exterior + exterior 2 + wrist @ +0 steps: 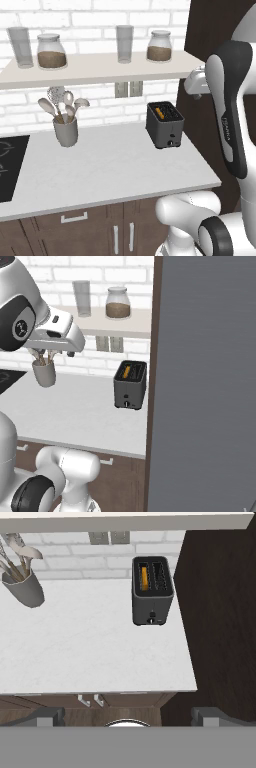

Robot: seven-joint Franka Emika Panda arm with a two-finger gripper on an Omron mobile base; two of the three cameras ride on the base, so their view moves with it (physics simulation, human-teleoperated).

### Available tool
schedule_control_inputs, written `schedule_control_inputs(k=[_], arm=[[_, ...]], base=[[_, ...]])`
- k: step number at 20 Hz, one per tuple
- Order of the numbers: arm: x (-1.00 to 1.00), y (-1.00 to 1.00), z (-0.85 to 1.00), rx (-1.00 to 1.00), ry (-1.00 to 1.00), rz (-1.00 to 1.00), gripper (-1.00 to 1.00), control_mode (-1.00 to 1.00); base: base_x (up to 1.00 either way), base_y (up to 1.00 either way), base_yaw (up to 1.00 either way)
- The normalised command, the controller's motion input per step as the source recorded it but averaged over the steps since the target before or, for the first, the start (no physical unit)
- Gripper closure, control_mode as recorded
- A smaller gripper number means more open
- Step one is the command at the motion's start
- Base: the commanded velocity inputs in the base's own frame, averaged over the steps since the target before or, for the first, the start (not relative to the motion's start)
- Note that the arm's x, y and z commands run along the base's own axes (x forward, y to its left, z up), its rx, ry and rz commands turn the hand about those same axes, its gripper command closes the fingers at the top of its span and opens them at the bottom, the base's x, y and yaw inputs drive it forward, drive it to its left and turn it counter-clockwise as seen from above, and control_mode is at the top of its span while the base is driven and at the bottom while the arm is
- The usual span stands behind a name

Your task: Start the toaster. Once the lever pops up, take the bread to the plate on the dining counter.

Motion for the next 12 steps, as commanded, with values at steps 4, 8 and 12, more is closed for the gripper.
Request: schedule_control_inputs(k=[4,8,12], arm=[[0.00,0.00,0.00,0.00,0.00,0.00,-1.00,-1.00],[0.00,0.00,0.00,0.00,0.00,0.00,-1.00,-1.00],[0.00,0.00,0.00,0.00,0.00,0.00,-1.00,-1.00]], base=[[0.00,0.00,0.00],[0.00,0.00,0.00],[0.00,0.00,0.00]])
